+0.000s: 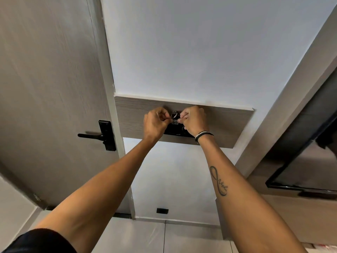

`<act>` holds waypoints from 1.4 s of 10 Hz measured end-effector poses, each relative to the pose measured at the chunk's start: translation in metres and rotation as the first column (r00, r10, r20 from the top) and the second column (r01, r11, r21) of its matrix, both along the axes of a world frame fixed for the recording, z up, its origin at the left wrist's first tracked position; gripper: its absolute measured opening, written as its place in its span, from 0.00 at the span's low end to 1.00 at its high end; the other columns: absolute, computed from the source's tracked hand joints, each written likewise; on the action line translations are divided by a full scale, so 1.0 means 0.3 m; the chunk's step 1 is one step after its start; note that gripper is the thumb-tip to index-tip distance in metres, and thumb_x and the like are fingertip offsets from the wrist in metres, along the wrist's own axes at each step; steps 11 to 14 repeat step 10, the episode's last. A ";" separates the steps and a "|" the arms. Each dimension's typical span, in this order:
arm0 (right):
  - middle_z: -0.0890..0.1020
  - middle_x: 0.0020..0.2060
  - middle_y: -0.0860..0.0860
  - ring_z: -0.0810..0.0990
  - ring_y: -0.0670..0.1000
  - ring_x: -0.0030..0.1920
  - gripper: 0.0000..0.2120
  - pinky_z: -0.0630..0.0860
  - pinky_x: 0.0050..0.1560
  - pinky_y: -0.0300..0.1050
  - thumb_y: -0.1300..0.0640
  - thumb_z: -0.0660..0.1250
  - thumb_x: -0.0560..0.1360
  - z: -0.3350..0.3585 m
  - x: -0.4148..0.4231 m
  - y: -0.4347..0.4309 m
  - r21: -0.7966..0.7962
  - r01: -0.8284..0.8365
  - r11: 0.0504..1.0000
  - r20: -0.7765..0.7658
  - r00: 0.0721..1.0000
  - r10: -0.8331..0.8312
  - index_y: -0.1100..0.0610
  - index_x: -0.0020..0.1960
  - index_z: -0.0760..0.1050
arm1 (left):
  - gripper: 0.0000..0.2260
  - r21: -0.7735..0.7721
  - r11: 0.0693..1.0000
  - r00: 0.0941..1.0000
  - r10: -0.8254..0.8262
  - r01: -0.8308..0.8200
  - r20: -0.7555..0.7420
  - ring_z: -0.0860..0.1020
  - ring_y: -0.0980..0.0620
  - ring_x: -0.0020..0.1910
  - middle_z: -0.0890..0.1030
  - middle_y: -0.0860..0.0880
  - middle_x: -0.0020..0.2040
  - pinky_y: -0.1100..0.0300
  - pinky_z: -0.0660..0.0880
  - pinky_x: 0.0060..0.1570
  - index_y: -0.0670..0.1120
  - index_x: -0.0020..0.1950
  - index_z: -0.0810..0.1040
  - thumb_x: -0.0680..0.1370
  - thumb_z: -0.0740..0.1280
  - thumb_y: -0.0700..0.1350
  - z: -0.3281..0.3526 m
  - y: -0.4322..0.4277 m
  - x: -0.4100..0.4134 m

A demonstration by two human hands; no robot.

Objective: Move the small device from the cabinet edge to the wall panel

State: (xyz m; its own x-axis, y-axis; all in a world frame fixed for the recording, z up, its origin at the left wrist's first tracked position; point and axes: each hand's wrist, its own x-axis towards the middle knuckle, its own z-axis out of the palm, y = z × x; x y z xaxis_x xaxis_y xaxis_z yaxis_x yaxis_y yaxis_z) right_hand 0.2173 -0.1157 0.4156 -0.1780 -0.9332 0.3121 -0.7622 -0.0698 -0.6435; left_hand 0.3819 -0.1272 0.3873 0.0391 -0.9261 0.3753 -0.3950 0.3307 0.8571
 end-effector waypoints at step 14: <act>0.89 0.48 0.51 0.85 0.57 0.51 0.07 0.83 0.49 0.51 0.60 0.72 0.76 -0.037 -0.052 0.113 -0.168 0.072 0.983 -0.198 0.975 -0.105 0.53 0.53 0.84 | 0.05 -0.128 0.990 0.941 0.099 -0.060 0.323 0.87 0.45 0.47 0.89 0.48 0.47 0.49 0.84 0.49 0.45 0.50 0.86 0.78 0.73 0.37 0.004 0.052 0.068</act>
